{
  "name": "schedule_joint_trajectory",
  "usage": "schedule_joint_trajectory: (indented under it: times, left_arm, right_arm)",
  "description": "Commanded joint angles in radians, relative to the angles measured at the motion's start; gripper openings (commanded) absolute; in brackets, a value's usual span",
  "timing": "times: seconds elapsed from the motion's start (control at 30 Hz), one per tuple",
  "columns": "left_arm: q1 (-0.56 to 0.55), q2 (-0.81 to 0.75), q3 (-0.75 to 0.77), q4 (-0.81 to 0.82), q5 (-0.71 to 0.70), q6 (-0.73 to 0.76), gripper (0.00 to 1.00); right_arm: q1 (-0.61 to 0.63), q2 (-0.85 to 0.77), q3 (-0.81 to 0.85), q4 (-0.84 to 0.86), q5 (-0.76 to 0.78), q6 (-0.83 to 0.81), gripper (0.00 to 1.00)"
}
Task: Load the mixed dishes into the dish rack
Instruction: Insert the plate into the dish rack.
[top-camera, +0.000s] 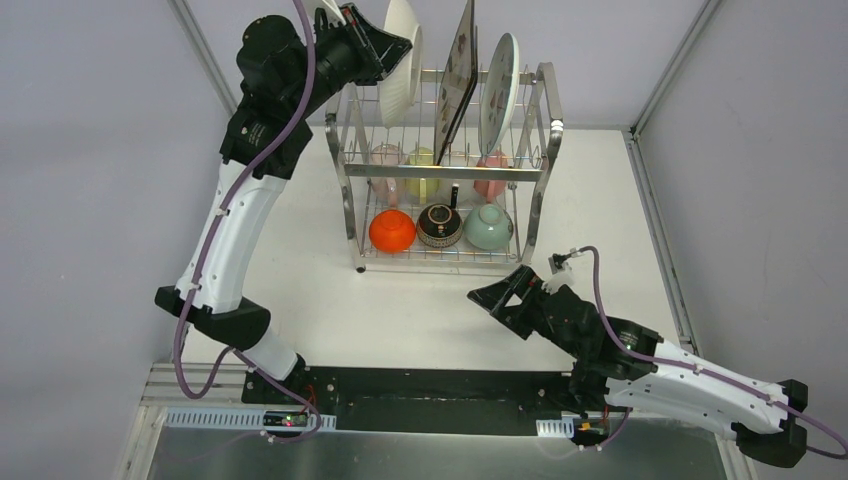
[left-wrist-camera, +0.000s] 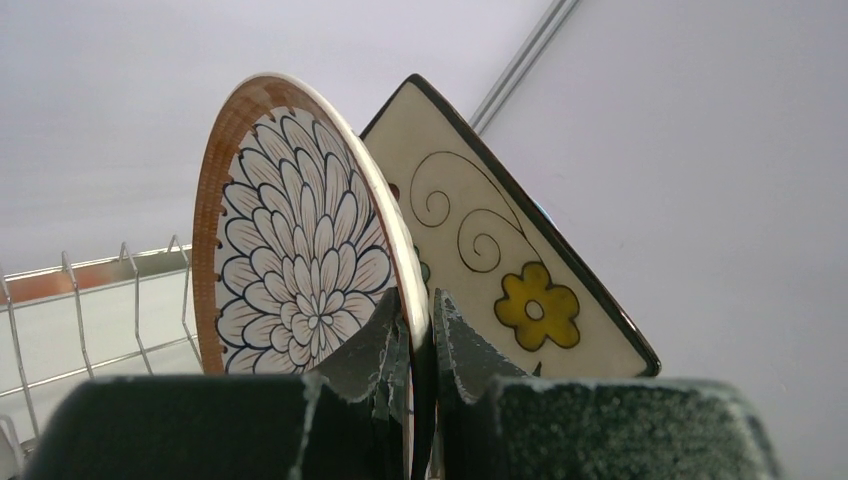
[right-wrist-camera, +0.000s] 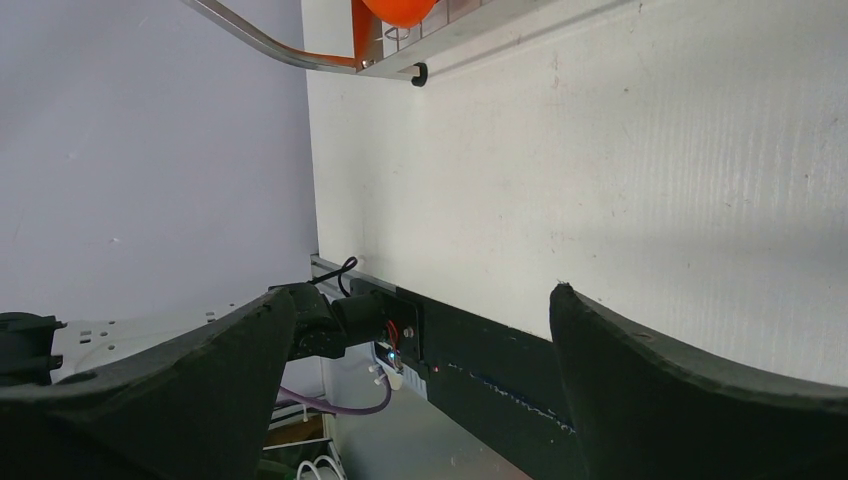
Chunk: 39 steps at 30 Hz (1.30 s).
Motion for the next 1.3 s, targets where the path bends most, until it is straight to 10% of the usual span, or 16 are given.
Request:
schedule_joint_trajectory:
  times: [0.0,0.67,1.27]
  left_arm:
    - [0.027,-0.021,0.052,0.233,0.037,-0.049,0.0]
    - [0.106,-0.096,-0.232,0.342,0.094,-0.168,0.0]
    - [0.106,-0.129,-0.287,0.325,0.117,0.027,0.0]
  right_arm:
    - [-0.001,-0.012,0.029,-0.004,0.007,0.001,1.0]
    - [-0.001,-0.016,0.029,-0.006,0.012,-0.002,1.0]
    - [-0.001,-0.013,0.022,0.005,0.016,0.002,1.0]
